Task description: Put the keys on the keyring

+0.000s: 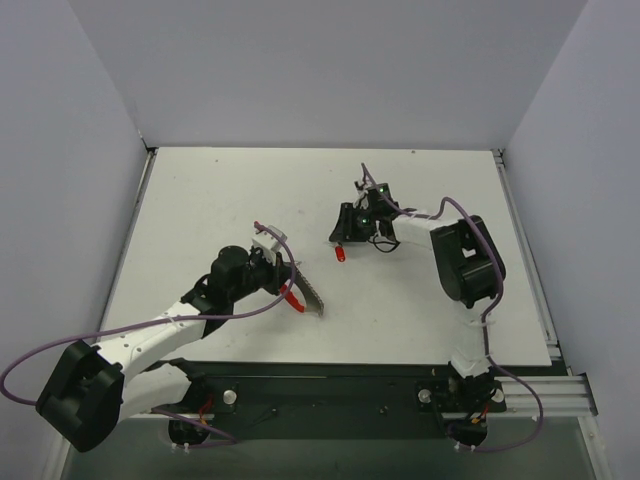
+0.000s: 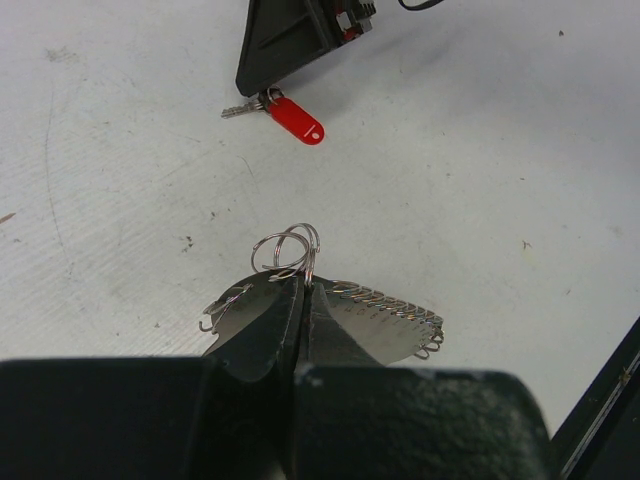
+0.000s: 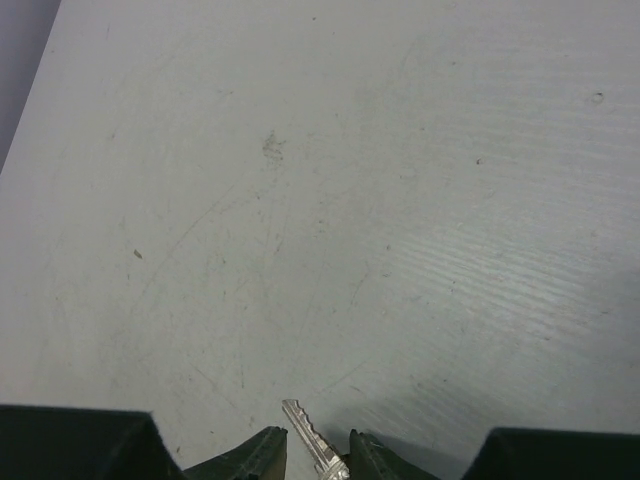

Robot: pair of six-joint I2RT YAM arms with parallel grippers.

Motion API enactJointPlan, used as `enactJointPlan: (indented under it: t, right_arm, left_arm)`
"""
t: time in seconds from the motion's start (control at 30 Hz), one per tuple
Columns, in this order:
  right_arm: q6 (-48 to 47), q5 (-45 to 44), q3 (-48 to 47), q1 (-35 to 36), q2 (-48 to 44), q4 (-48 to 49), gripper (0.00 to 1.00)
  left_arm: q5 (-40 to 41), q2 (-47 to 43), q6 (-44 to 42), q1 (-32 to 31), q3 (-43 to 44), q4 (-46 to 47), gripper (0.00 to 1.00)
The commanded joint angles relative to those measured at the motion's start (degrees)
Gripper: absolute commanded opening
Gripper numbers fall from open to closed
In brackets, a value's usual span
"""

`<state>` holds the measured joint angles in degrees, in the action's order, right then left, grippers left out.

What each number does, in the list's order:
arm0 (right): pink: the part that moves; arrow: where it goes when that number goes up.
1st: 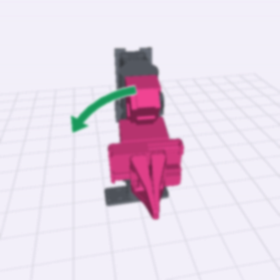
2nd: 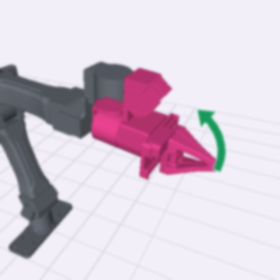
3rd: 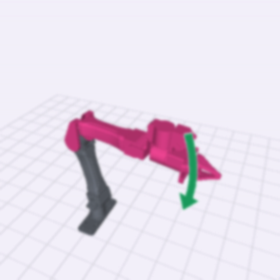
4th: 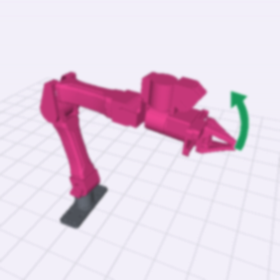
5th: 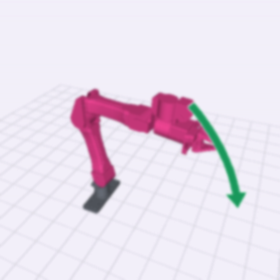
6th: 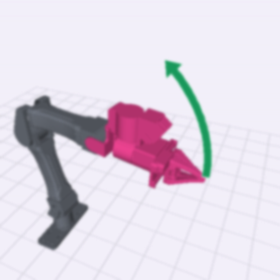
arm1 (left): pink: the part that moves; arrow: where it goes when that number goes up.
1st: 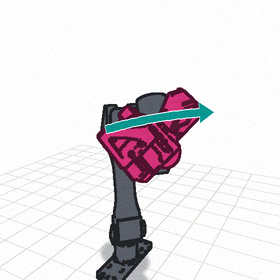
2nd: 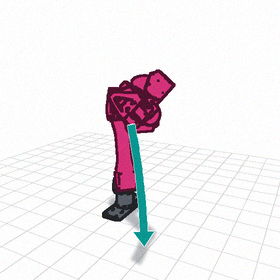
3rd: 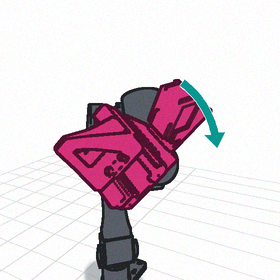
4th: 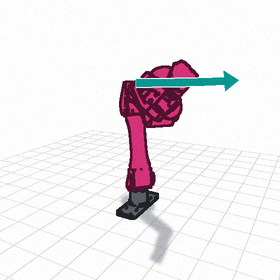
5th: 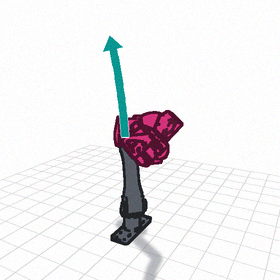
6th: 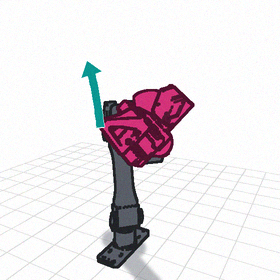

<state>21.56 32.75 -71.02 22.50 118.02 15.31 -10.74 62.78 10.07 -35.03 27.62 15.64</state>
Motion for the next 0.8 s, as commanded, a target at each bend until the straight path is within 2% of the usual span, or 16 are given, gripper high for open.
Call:
enactJointPlan:
  t: [0.0, 0.17, 0.37, 0.77]
  right_arm:
    - [-2.0, -1.6, 0.6, 0.6, -1.6, -3.8, 0.29]
    - [-2.3, -1.1, 2.3, 0.6, -4.0, -4.1, 0.24]
    - [-2.3, -1.5, 3.9, 0.5, -6.0, -4.1, 0.24]
    - [-1.6, 7.8, 4.6, -0.4, -5.0, -0.9, 0.23]
  left_arm:
    - [-0.6, -1.7, 0.1, 0.5, 1.3, 3.7, 0.0]
    - [-0.7, -2.1, 0.3, 0.5, 1.1, 3.9, 0.0]
    - [-0.6, -2.9, 0.4, 0.6, 0.5, 4.0, 0.0]
    - [-0.2, -4.2, 0.5, 0.5, 0.1, 3.3, 0.0]
